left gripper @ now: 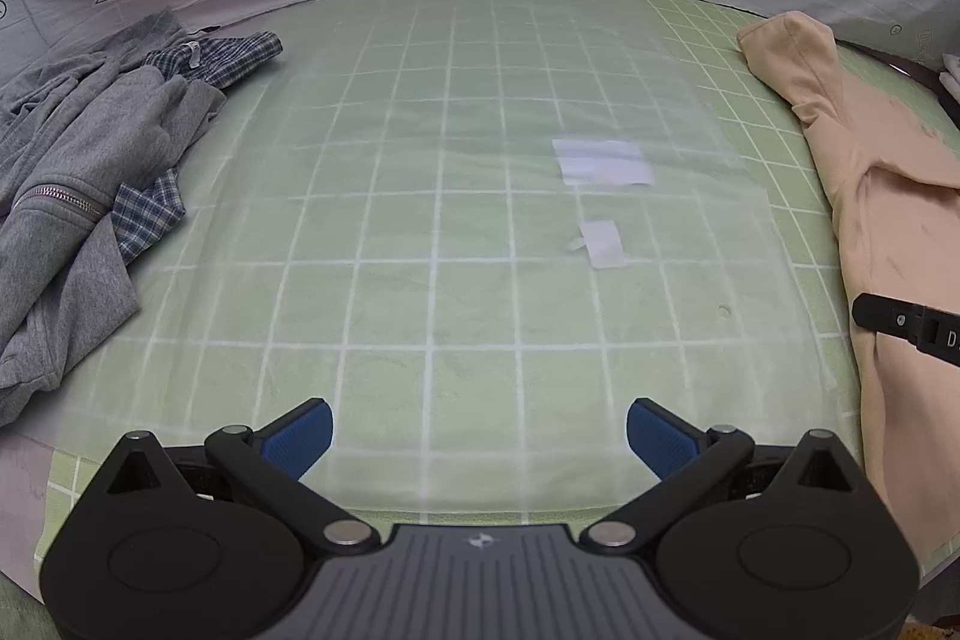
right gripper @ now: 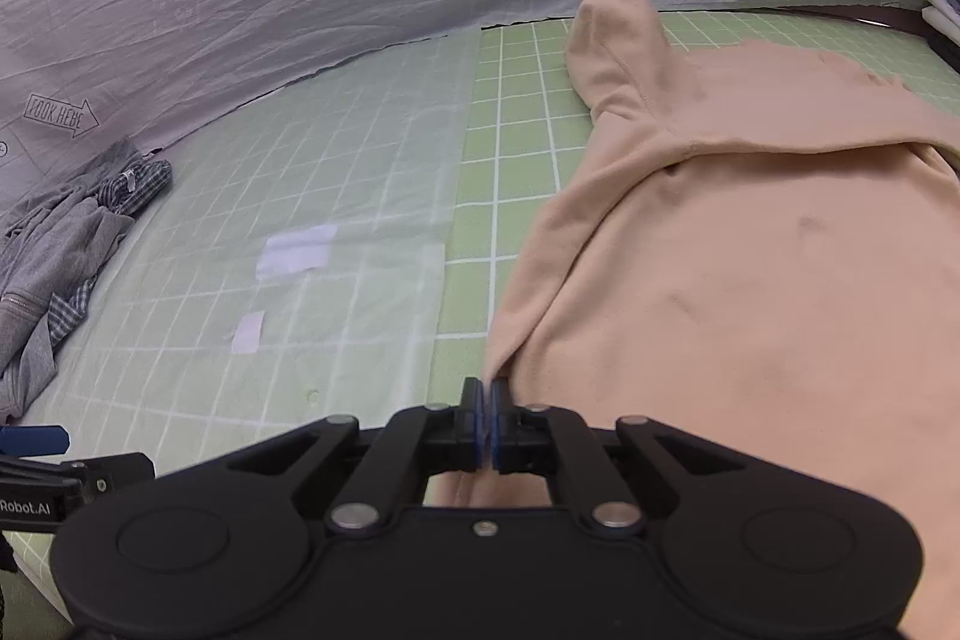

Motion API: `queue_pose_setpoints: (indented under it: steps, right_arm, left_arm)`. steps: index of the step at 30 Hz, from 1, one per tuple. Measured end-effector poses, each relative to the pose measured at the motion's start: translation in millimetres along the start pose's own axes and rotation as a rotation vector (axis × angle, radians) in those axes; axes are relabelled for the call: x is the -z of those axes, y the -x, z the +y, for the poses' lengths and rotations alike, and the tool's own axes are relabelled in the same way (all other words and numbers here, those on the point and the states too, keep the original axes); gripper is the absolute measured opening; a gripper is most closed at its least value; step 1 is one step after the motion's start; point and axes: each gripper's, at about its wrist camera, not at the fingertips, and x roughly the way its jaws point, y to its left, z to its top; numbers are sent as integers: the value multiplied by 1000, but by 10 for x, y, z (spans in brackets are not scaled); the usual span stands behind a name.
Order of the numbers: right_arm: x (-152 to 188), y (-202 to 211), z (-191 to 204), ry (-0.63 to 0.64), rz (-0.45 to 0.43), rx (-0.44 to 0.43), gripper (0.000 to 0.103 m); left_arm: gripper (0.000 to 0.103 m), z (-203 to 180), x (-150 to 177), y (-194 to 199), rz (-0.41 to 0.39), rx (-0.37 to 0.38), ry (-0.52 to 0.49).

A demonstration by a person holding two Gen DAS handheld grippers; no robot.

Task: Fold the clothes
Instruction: 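Fold the held edge over the shirt body with the right gripper, release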

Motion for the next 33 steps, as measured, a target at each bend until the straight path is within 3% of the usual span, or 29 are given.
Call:
queue_pose_setpoints:
  steps: [9, 18, 29, 33]
  right_arm:
    - [-81, 230, -314, -15, -51, -101, 2]
    - [-212, 524, -933, -31, -73, -155, 2]
    - [-448, 685, -1959, -99, -43, -160, 2]
    - [-504, 555, -2188, -104, 19, -177, 3]
  left_arm:
    - [103, -412, -60, 68, -27, 3, -24]
    - [103, -1173, -72, 131, -34, 25, -67]
    - [103, -2252, -67, 107, -39, 66, -144]
    - [103, -2499, -16, 120, -35, 46, -162]
